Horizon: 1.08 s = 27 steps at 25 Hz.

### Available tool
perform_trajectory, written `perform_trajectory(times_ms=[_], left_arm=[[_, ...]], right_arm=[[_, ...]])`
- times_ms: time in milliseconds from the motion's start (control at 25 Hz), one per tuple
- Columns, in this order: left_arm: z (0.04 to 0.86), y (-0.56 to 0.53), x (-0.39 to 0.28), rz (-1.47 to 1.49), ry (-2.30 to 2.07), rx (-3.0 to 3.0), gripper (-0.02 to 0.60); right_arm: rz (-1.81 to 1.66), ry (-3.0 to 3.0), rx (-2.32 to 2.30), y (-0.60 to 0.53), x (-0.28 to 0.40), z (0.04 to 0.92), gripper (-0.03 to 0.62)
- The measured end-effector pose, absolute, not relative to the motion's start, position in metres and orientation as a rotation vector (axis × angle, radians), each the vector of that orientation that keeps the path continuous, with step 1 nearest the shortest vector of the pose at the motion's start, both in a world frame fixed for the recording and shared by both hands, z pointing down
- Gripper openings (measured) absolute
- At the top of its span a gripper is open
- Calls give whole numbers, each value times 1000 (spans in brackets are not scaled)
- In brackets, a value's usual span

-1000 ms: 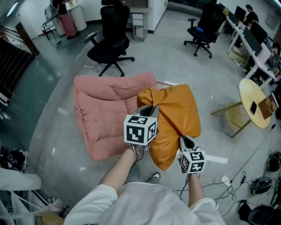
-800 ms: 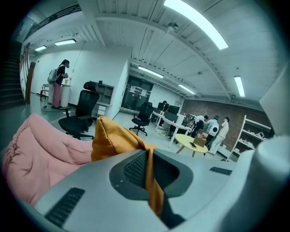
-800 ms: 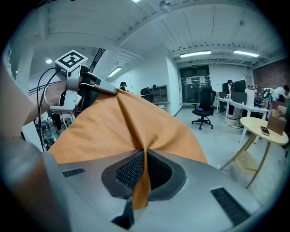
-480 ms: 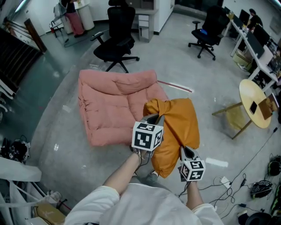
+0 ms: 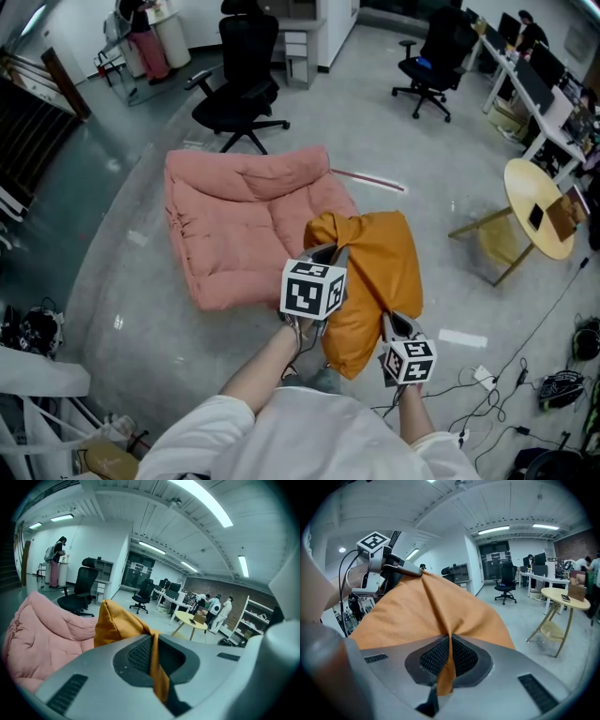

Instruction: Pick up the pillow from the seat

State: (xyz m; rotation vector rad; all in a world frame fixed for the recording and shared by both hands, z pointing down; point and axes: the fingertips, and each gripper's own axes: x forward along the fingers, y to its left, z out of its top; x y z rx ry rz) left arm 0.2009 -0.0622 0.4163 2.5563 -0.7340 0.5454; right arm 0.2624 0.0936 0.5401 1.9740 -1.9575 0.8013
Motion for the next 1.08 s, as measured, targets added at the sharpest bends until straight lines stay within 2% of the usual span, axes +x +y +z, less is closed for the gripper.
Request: perform_trajectory(times_ms=[1080], left_arm=[[415,-67,193,522,-703,2549,14]], right_arm=[[780,-1928,1978,92,253,537,31]])
